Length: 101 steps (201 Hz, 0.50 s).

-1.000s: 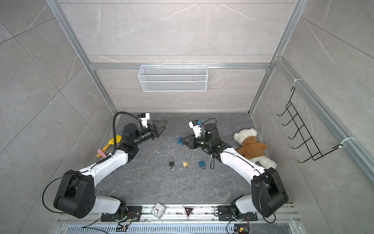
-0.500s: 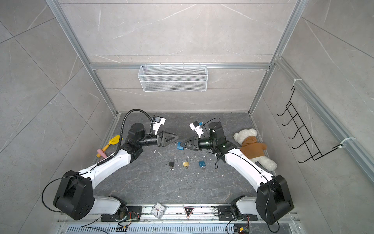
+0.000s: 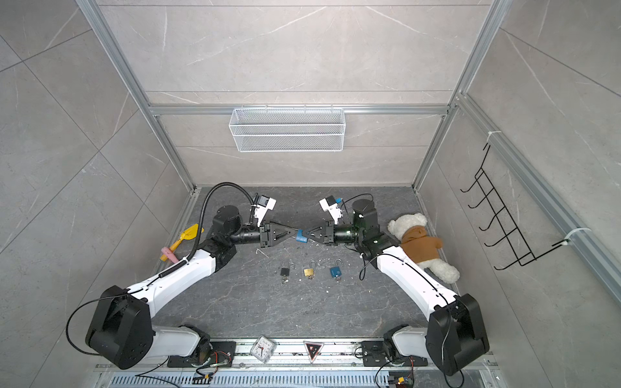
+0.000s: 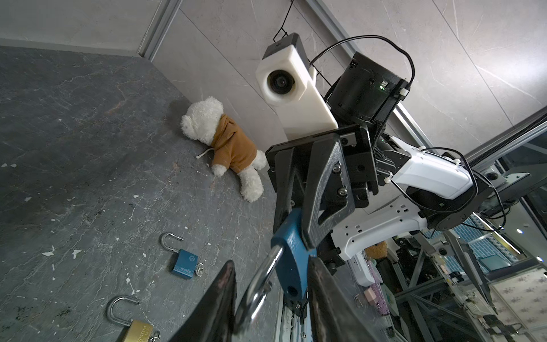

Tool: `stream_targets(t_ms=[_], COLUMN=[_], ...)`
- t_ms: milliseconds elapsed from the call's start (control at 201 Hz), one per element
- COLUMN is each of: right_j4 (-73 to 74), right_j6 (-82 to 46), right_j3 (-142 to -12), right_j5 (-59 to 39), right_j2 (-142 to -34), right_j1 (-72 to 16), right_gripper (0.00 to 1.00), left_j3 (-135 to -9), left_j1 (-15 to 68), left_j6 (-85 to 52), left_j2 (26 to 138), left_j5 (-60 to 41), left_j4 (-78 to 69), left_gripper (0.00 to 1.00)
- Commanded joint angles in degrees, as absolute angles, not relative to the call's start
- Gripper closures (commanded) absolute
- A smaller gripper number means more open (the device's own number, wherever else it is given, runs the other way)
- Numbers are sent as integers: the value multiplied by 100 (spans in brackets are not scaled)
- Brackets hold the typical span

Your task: Lock with the key

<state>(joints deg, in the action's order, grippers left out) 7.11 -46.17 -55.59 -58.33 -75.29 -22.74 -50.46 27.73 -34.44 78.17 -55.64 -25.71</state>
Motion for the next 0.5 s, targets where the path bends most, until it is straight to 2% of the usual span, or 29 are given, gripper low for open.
stream_targets(t_ms=[0,204,498], right_j4=[1061,995,669], right_j6=[-4686,-4524,-4061], right_j3=[-5511,-5498,-5528], right_j5=[-5906,-5963,-5926], right_j2=[-7356,-7456,-7634], right_j1=[-2229,-2232,-2224], right_gripper=[100,100,100], left_j3=[-4910,-4855,-4742], left_j1=[2807,2810,2814], left_j6=[-3641,-3936,-4350], left_j2=[7805,7791,7857], left_j5=[-5700,-5491,-5502], left_j4=[-3011,-3260,-3793], left_gripper=[64,81,88])
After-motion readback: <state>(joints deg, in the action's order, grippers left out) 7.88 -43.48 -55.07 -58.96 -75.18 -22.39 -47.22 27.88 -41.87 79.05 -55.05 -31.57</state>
